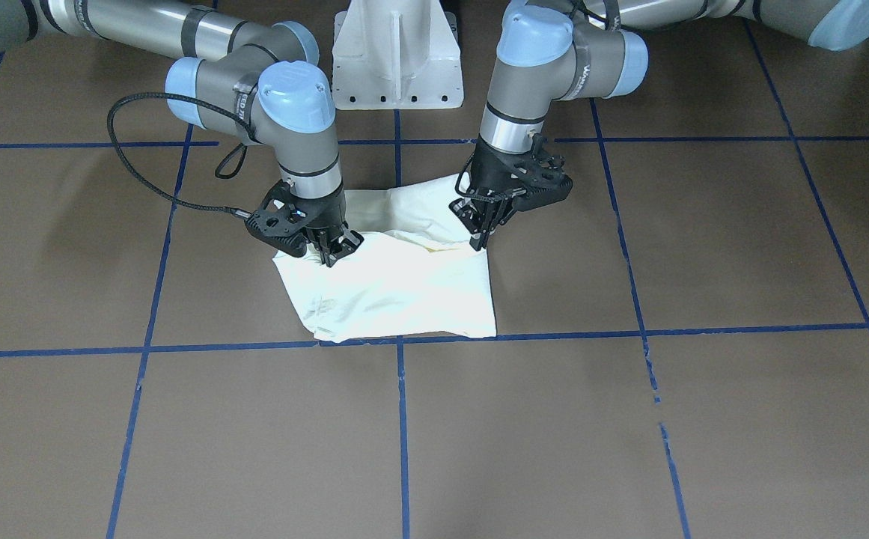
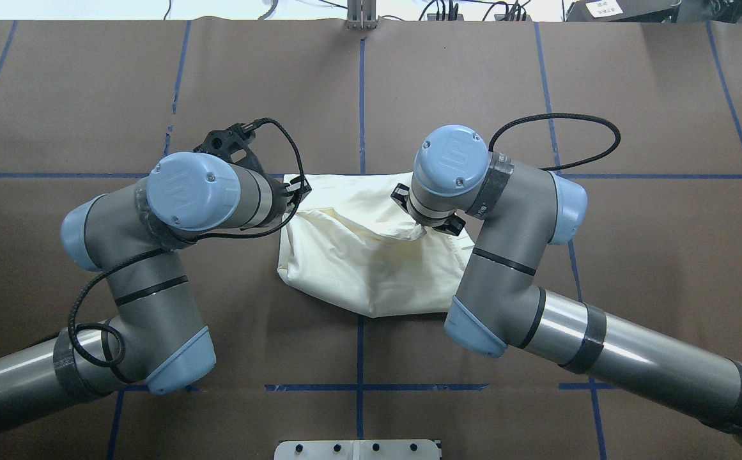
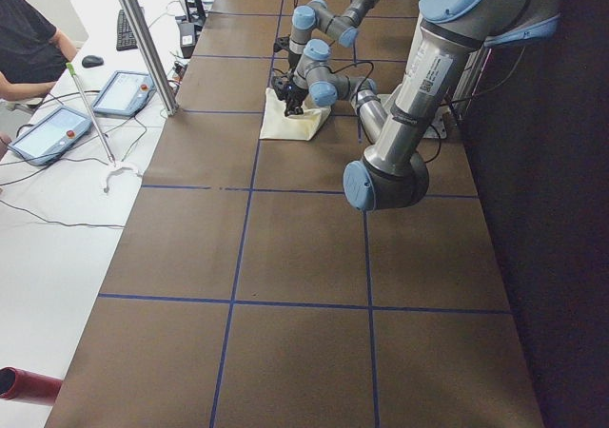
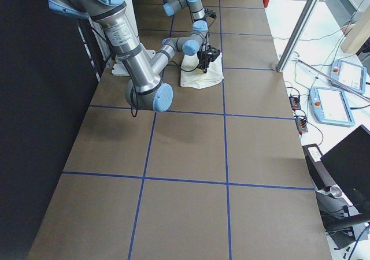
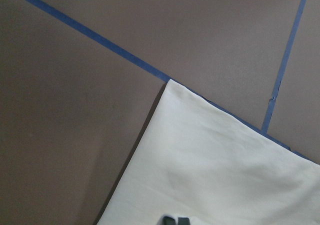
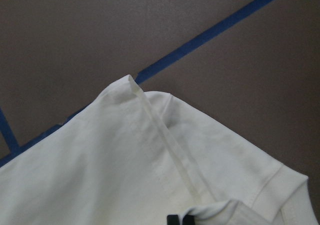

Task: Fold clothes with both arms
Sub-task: 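Lift the near half with both grippers and fold it over the far half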

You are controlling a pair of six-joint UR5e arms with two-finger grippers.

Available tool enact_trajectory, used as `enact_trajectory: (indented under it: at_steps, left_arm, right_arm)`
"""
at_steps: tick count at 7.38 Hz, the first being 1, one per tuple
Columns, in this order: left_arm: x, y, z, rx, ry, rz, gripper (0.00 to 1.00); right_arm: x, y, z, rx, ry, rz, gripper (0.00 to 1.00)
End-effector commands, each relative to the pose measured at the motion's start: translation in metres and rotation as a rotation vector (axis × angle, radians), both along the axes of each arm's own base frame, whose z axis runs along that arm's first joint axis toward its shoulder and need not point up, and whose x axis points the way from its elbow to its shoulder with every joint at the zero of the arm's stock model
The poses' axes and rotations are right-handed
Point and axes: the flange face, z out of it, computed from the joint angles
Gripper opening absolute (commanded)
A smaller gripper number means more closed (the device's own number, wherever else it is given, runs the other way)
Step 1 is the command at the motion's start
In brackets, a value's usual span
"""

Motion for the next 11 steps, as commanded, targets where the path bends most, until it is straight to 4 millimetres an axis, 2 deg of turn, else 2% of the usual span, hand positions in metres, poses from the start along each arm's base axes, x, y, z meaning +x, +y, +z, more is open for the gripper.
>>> enact_trajectory:
  at_steps: [1,4,6,8,9,10,11]
  left_arm:
    - [0.0,-0.017,0.006,0.027,-0.007,-0.006,0.0]
    - [0.007,-0.037,0.029,0.039,-0.004,-0.021,0.0]
    - [0.004,-0.043,0.032,0.037,-0.004,-0.029,0.0]
    - [0.015,-0.05,0.049,0.057,0.004,-0.022,0.14]
    - [0.01,-0.055,0.047,0.07,0.014,-0.028,0.44]
    - [-0.015,-0.064,0.025,0.124,0.102,-0.048,0.5]
    - [-0.035,-0.048,0.033,0.119,0.159,0.018,0.48]
  right_arm:
    - [-0.007,-0.016,-0.002,0.007,0.017,-0.007,0.0]
    - [-0.002,-0.031,0.011,0.01,0.04,-0.04,0.0]
    - [-0.008,-0.037,0.016,0.021,0.023,-0.041,0.0]
    - [-0.015,-0.044,0.027,0.033,0.007,-0.037,0.0]
    - [-0.014,-0.046,0.026,0.033,0.005,-0.035,0.02]
    - [-0.014,-0.046,0.026,0.033,0.005,-0.035,0.03]
    - [-0.014,-0.046,0.026,0.032,0.005,-0.036,0.03]
